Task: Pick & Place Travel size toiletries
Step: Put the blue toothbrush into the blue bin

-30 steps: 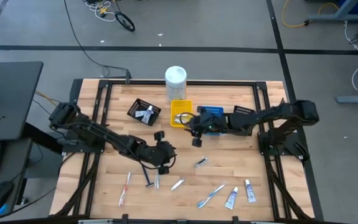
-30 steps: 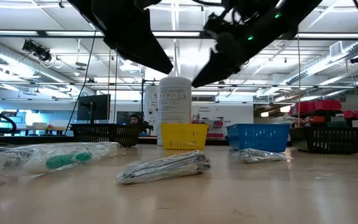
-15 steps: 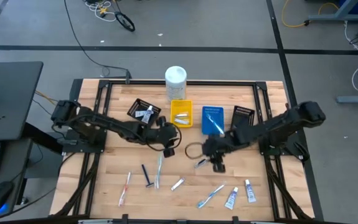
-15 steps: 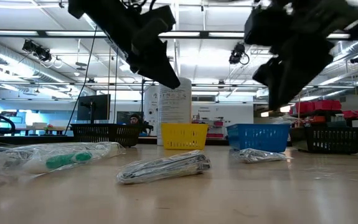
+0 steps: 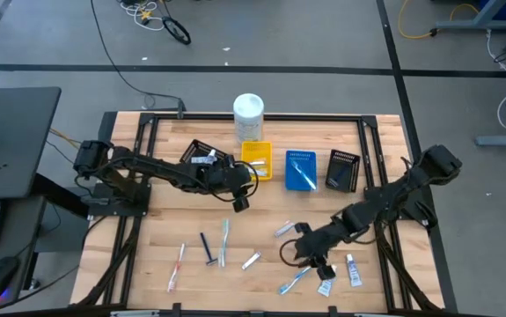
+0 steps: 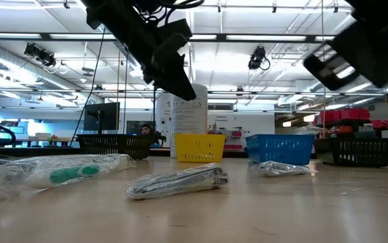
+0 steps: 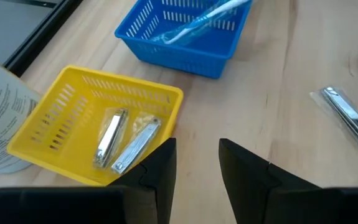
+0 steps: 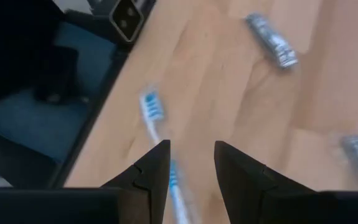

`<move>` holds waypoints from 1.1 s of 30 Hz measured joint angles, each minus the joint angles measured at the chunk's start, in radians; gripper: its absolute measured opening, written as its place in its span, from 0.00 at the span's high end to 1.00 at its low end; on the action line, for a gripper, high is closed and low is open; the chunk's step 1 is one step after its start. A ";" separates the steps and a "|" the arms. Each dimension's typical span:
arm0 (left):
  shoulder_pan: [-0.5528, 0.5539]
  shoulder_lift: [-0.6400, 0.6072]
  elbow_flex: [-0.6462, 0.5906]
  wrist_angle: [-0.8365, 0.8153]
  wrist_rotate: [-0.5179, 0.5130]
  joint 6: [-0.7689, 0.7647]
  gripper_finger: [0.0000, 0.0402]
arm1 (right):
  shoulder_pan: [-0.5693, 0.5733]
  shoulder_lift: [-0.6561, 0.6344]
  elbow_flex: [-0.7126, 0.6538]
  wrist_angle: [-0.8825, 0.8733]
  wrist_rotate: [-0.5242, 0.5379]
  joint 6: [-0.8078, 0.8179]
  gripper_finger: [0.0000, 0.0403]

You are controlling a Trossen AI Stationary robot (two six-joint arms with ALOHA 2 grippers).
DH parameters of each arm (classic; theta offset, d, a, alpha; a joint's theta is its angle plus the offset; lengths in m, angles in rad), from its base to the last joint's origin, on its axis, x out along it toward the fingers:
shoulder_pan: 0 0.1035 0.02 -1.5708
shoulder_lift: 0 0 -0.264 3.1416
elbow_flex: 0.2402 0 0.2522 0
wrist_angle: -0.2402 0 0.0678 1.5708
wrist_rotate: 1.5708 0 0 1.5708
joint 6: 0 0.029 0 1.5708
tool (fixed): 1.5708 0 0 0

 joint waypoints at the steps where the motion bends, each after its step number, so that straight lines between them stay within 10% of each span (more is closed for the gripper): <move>1: 0.001 0.000 0.000 0.001 0.000 -0.001 0.68 | 0.012 0.000 -0.026 0.041 0.004 0.023 0.67; 9: 0.000 0.000 0.000 -0.001 0.003 -0.034 0.68 | 0.129 0.025 -0.106 0.160 0.185 0.041 0.68; 33: 0.000 0.000 -0.001 0.013 0.001 -0.076 0.68 | 0.164 0.245 -0.103 0.263 0.249 -0.049 0.81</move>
